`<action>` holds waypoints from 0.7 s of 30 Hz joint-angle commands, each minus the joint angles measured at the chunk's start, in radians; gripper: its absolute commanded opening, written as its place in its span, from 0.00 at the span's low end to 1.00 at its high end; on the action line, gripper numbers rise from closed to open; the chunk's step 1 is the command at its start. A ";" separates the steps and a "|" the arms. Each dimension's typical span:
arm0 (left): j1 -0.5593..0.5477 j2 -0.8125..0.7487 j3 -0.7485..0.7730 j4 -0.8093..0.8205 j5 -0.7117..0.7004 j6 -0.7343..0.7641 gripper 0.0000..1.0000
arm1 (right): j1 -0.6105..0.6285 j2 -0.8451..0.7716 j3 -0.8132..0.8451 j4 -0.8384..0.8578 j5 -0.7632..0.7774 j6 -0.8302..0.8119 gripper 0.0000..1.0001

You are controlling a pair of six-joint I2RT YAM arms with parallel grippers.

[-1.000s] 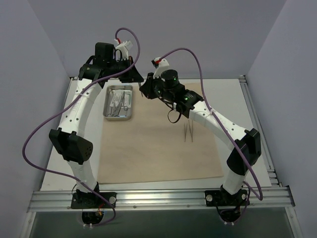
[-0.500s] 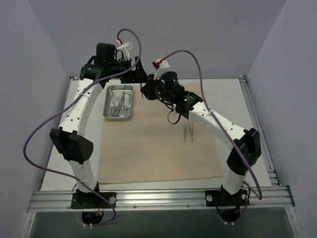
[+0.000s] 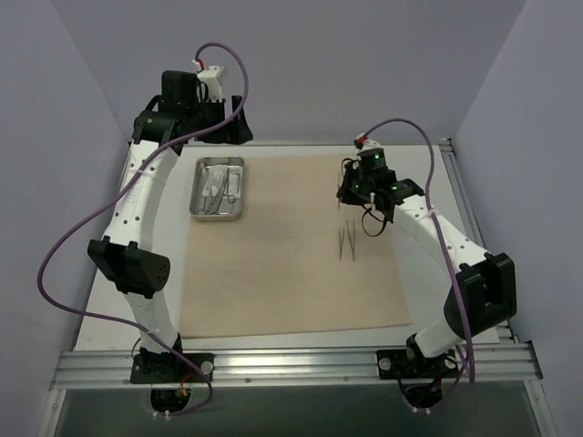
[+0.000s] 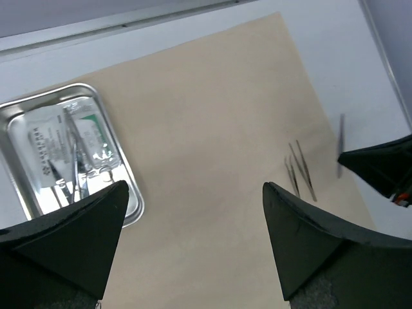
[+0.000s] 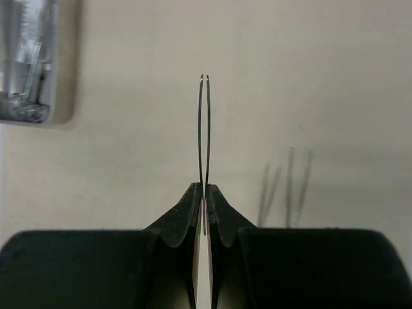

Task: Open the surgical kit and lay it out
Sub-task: Place the medical item in the surgical kit.

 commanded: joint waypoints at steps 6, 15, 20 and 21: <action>0.066 -0.053 -0.050 -0.024 -0.117 0.071 0.94 | -0.118 -0.082 -0.197 -0.198 0.038 -0.101 0.00; 0.075 -0.070 -0.067 -0.019 -0.120 0.077 0.94 | -0.159 0.047 -0.213 -0.209 0.062 -0.170 0.00; 0.079 -0.068 -0.069 -0.019 -0.118 0.074 0.94 | -0.169 0.111 -0.234 -0.187 0.058 -0.190 0.00; 0.079 -0.066 -0.067 -0.021 -0.118 0.073 0.94 | -0.169 0.122 -0.239 -0.183 0.056 -0.191 0.00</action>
